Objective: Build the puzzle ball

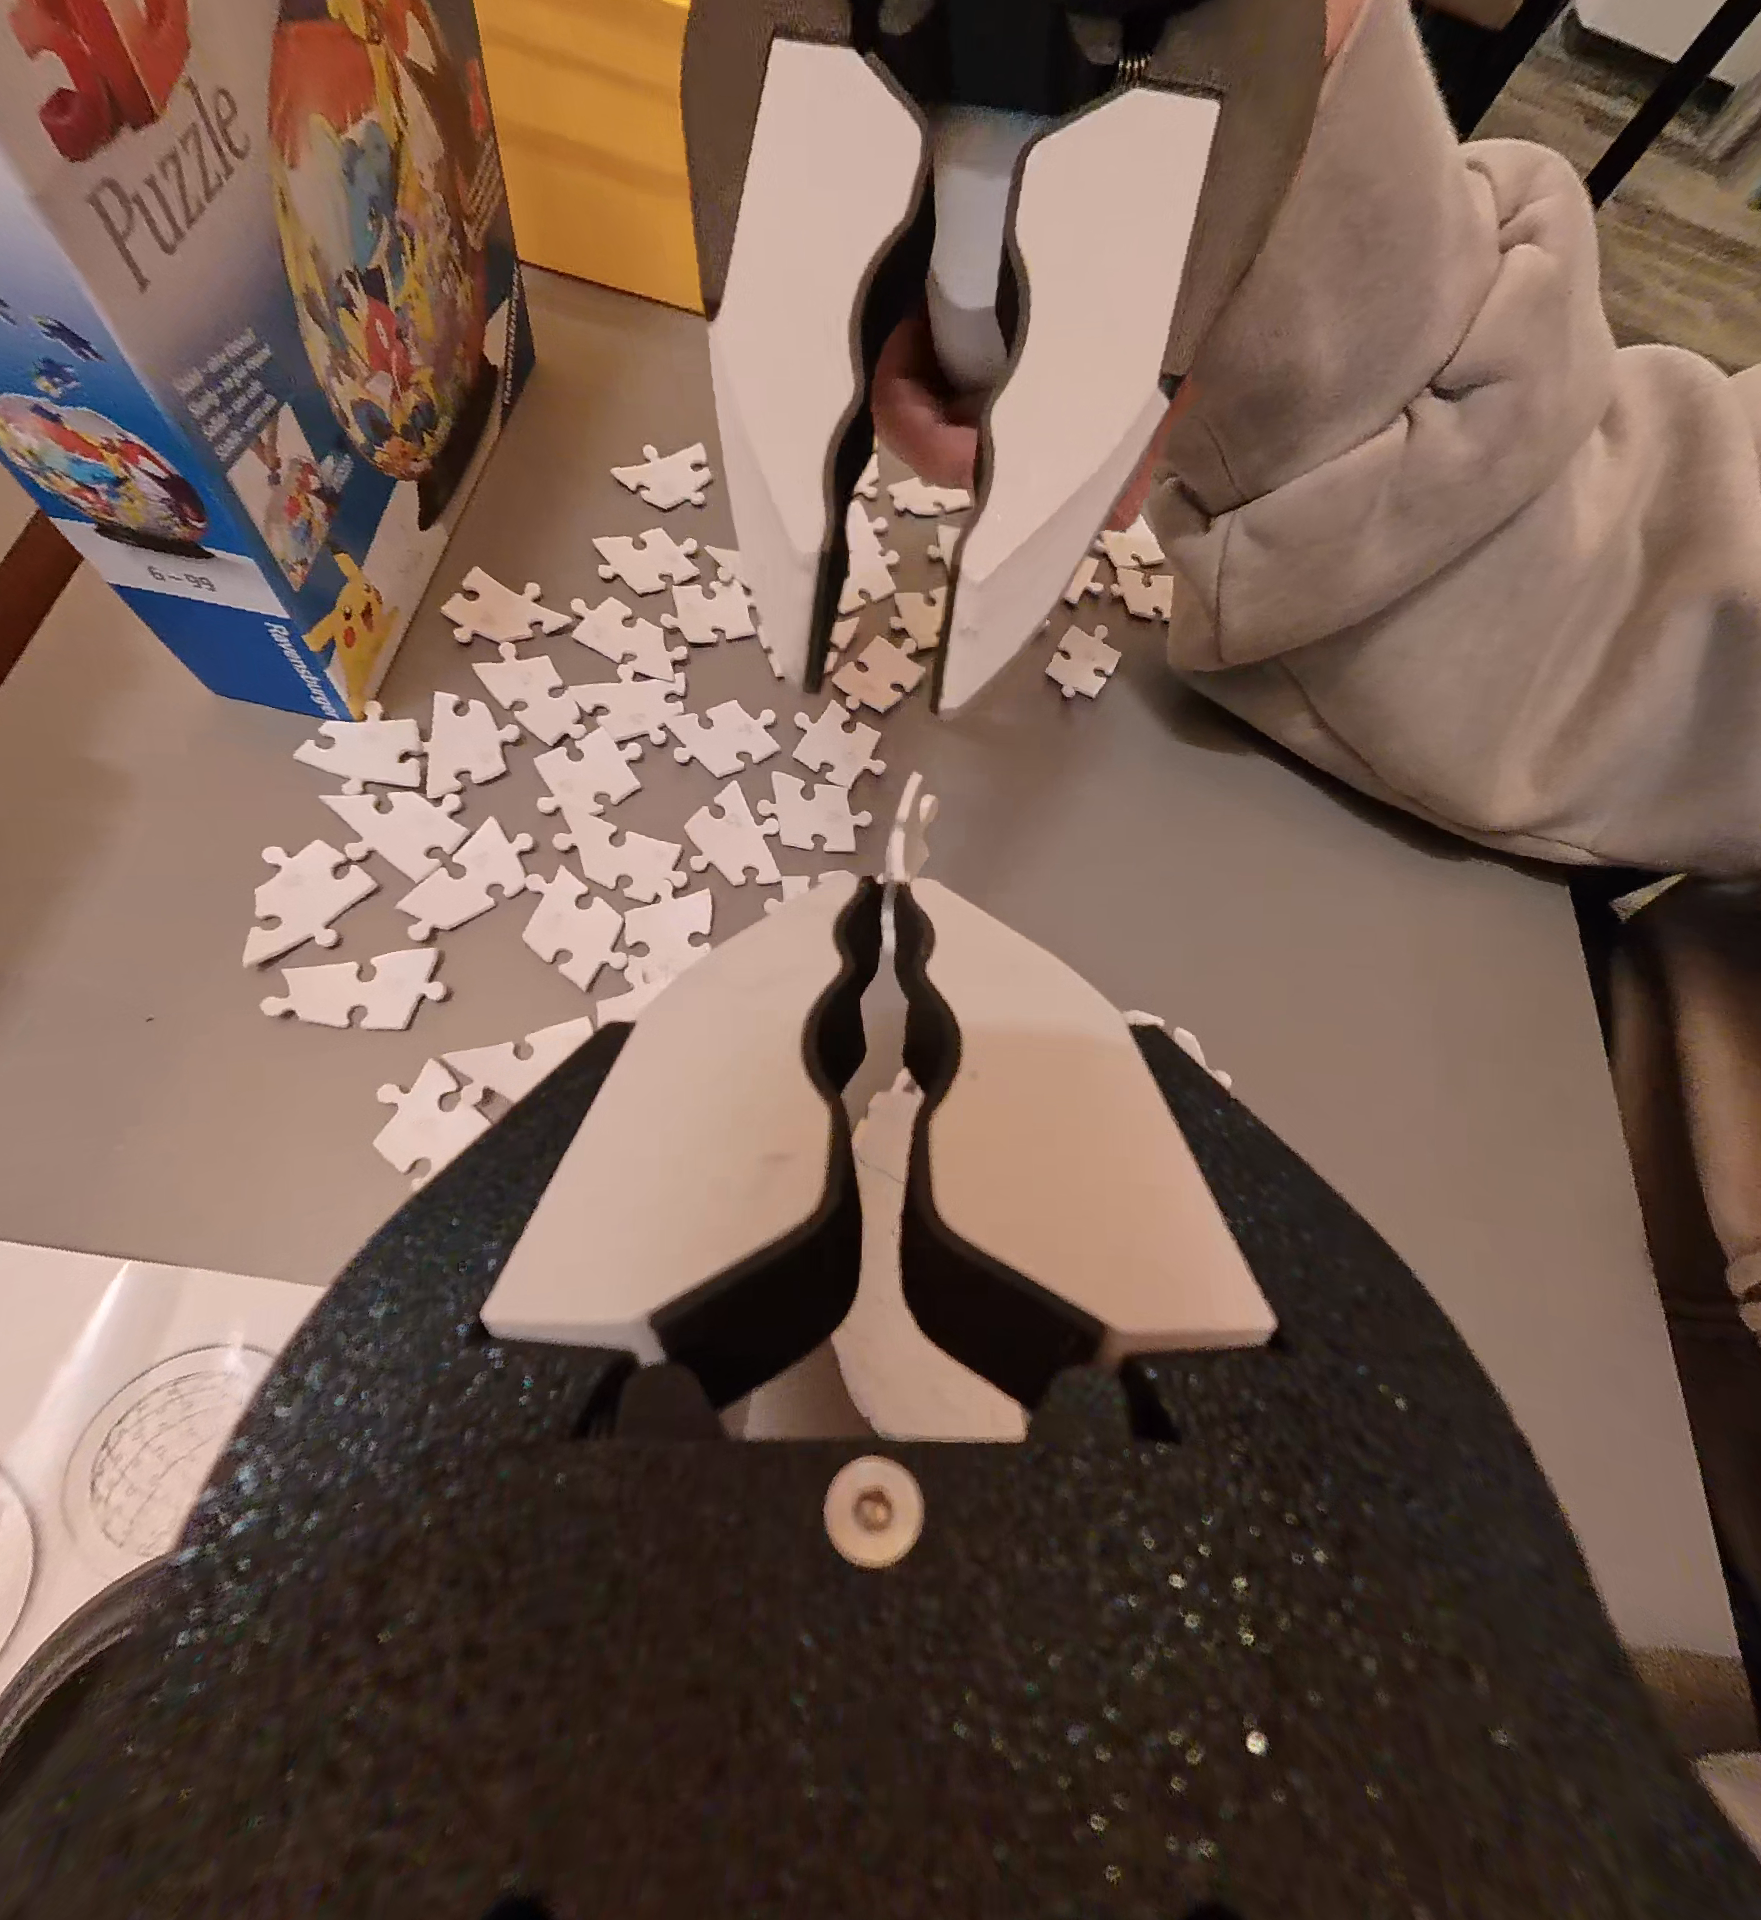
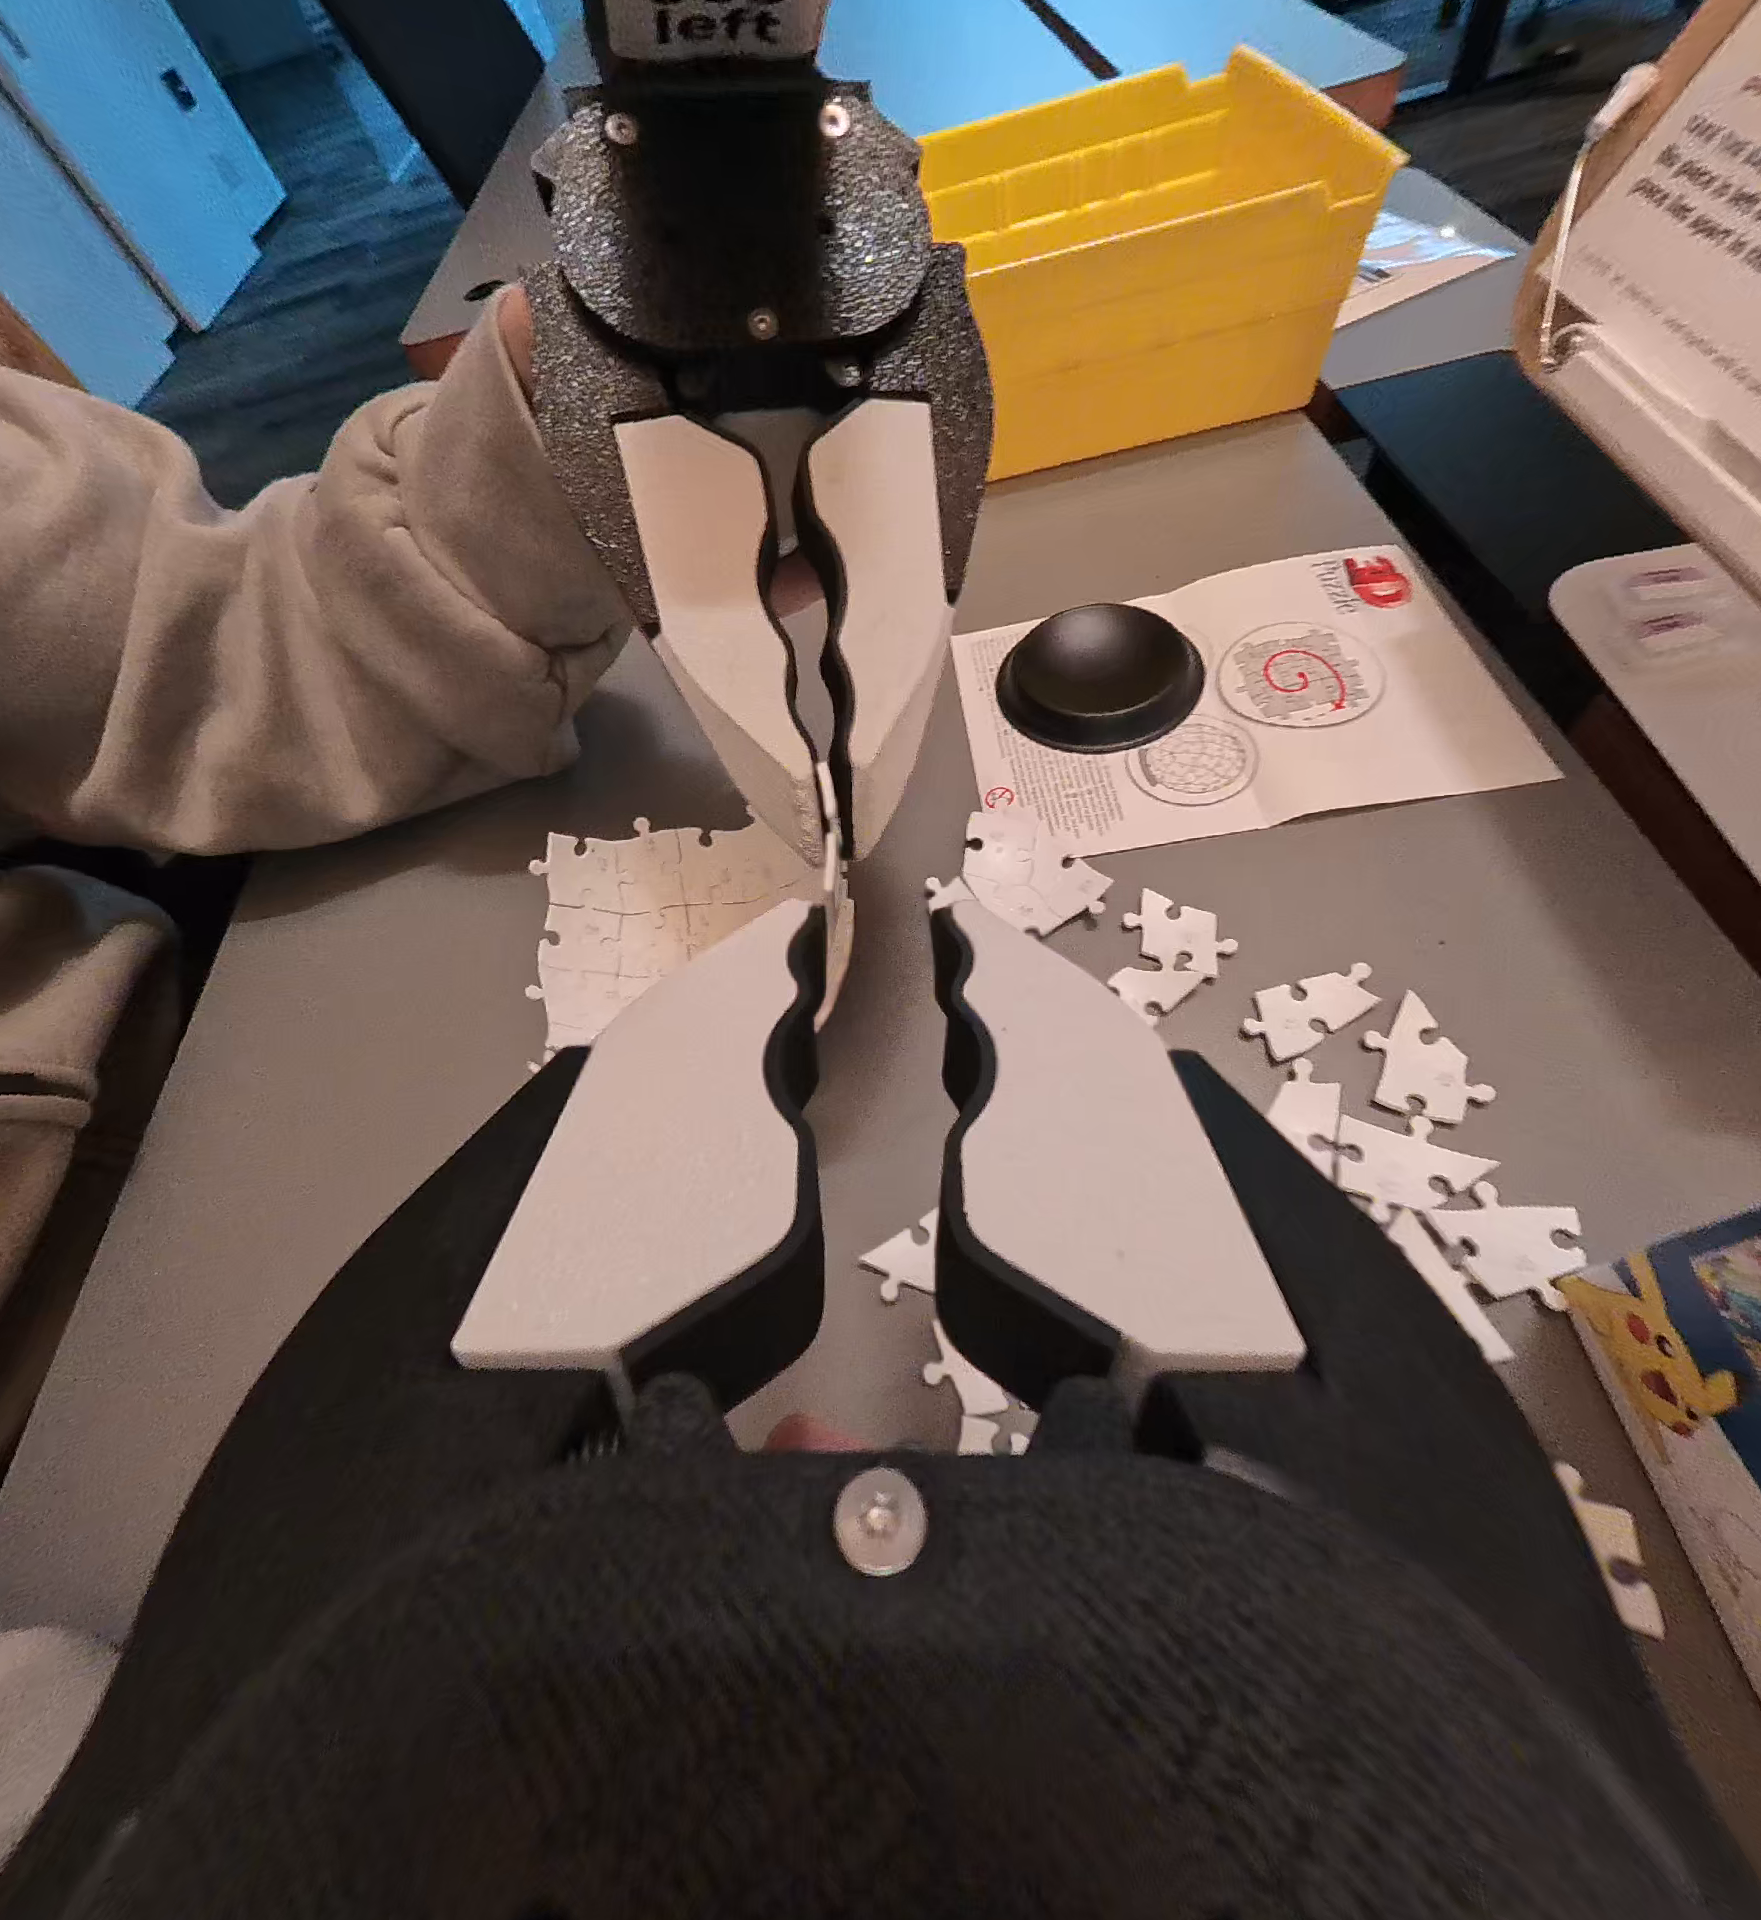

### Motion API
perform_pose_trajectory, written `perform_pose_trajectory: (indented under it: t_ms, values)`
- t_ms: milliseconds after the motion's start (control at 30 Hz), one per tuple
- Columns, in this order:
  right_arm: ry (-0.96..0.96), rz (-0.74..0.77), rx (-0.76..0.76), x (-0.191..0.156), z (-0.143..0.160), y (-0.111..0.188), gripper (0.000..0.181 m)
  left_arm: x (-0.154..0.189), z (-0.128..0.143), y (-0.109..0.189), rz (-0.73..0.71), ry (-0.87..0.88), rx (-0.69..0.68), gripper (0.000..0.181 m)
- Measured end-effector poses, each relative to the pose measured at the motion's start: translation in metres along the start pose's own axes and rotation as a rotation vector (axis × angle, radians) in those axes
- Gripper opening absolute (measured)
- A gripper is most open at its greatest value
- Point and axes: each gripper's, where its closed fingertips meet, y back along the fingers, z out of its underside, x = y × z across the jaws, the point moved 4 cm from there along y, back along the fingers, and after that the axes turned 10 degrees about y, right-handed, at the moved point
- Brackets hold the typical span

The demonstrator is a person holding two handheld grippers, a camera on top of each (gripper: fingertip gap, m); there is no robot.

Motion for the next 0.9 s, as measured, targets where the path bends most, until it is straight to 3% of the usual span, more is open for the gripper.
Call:
perform_pose_trajectory:
  t_ms: [33, 600, 900]
  values:
    - [0.003, -0.006, -0.001, 0.0, 0.0, -0.002, 0.019, -0.001, 0.001, 0.0, 0.003, 0.005, -0.005, 0.002]
    - [0.049, -0.04, -0.072, -0.003, 0.004, -0.029, 0.003, -0.008, 0.008, -0.002, 0.006, 0.05, -0.033, 0.002]
    - [-0.105, -0.051, -0.009, 0.007, 0.006, -0.027, 0.002, -0.011, 0.014, -0.001, -0.026, 0.043, -0.063, 0.005]
